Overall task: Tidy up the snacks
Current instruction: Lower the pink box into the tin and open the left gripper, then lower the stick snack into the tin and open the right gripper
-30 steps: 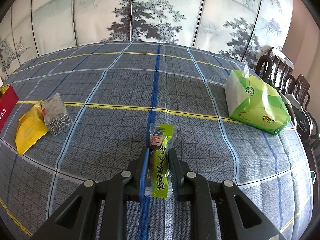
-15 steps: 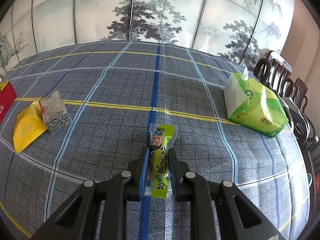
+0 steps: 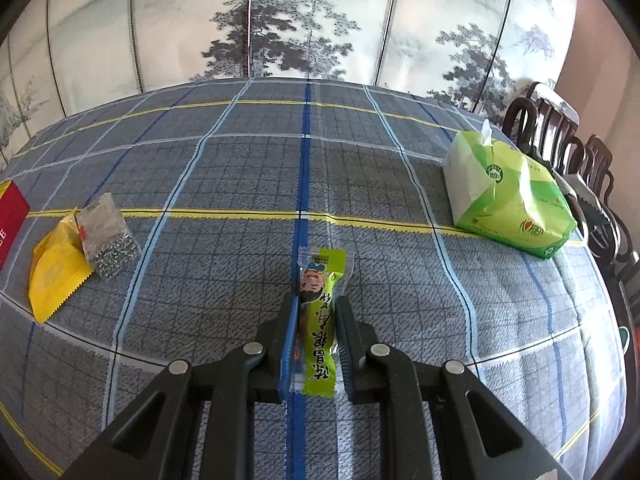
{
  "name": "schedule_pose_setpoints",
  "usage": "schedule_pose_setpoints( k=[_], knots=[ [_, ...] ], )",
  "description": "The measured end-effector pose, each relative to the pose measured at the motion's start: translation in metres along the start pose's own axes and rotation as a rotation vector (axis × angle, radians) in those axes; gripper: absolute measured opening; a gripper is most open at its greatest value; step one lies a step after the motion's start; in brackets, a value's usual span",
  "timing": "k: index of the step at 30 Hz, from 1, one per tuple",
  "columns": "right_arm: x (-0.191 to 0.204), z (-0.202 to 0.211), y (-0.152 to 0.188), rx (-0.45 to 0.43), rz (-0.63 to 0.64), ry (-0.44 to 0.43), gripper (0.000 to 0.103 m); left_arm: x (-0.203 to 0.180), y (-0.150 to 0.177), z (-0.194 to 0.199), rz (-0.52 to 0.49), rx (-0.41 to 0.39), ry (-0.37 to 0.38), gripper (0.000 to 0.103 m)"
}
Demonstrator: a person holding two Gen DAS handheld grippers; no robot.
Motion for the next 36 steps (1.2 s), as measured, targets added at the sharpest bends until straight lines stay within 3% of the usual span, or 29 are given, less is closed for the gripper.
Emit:
schedule_pose_setpoints(
  k=[8,10,16,31,36],
  knots=[
    [0.006,0.007,0.005,0.002,-0.026,-0.005,0.018,-0.004,-0.002,0.015,-0.003,-0.038,-0.006,0.069],
    [0.01,0.012,0.004,-0.007,-0.03,-0.011,0.018,-0.006,-0.001,0.016,-0.001,-0.038,-0.005,0.075],
    [0.03,0.034,-0.002,-0.028,-0.031,-0.064,0.018,-0.013,0.005,0.018,0.006,-0.039,0.012,0.077],
    [0.153,0.097,0.001,-0.056,0.098,-0.292,0.018,-0.001,0.006,0.039,0.036,-0.083,-0.005,0.079],
    [0.196,0.113,0.011,-0.044,0.143,-0.362,0.018,0.022,0.01,0.042,0.099,-0.084,0.0,0.08]
  ],
)
Point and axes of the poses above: each gripper's, at about its wrist camera, not at the fingertips, and z roughly against the way its jaws point, x to its left, y to its underside, the point moved 9 cm from there along -z, roughly the way its jaws point, and after that the axes turned 6 degrees about -z, right-handed, at the moved point
